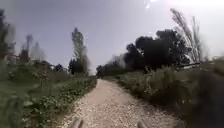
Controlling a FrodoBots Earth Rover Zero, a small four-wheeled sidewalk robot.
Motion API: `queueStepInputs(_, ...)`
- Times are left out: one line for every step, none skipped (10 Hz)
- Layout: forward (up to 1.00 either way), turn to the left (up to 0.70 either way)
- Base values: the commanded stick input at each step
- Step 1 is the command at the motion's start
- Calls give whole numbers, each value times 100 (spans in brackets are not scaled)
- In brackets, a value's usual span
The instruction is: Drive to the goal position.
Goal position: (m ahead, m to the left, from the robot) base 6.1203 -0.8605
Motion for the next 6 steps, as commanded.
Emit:
queueStepInputs(85, 0)
queueStepInputs(85, 0)
queueStepInputs(85, 0)
queueStepInputs(85, 0)
queueStepInputs(85, 0)
queueStepInputs(85, 0)
